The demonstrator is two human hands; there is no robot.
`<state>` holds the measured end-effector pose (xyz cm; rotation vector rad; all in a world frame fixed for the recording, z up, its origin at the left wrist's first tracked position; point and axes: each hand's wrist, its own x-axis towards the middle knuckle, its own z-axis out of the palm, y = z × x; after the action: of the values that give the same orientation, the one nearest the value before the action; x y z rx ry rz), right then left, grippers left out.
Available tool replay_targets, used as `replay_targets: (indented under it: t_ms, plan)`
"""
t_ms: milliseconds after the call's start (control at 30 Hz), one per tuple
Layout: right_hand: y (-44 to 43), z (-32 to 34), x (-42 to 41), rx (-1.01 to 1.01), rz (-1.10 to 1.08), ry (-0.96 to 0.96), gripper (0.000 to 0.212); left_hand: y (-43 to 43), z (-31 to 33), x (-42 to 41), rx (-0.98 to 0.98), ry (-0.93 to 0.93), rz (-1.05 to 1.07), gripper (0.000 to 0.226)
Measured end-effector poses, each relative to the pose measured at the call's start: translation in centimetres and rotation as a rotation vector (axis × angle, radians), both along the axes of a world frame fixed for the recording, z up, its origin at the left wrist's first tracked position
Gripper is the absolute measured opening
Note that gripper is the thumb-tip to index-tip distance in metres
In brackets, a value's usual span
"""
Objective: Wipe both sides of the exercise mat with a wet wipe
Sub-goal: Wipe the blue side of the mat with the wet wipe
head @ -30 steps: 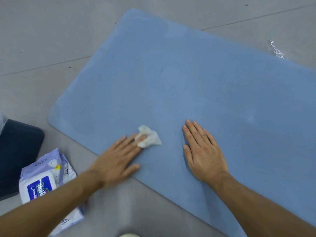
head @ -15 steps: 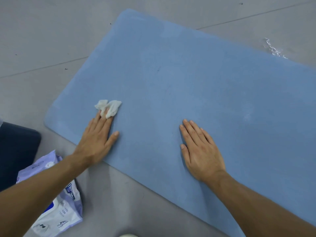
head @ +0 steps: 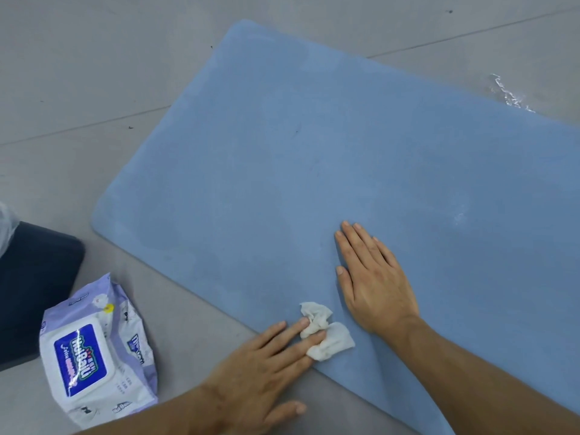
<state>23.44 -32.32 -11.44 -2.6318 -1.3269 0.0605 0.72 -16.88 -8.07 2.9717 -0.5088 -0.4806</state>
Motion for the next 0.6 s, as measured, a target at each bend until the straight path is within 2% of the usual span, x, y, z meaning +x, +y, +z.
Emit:
replay_targets:
  t_ms: [100,167,333,500,600]
  plan:
    - [0.0,0.0,0.0,-0.005,0.001,-0.002,0.058,1.6,0.1,0.7,-0.002,-0.009,-0.055,0.079]
    - [0.0,0.0,0.0,-0.008,-0.003,-0.001,0.058,3.7,-0.2,1.8,-0.01,-0.03,-0.019,0.076]
    - [0.0,0.2,-0.1,-0.02,-0.006,0.006,0.059,11.2,-1.4,7.0,0.019,-0.05,0.248,0.072]
    - [0.1,0.3,-0.1,-0.037,-0.012,0.016,0.059,17.7,-0.9,13.0,0.015,-0.003,0.63,0.086]
    - [0.0,0.3,-0.1,-0.036,-0.01,0.021,0.059,18.7,-0.6,14.8,-0.053,0.012,0.708,0.085]
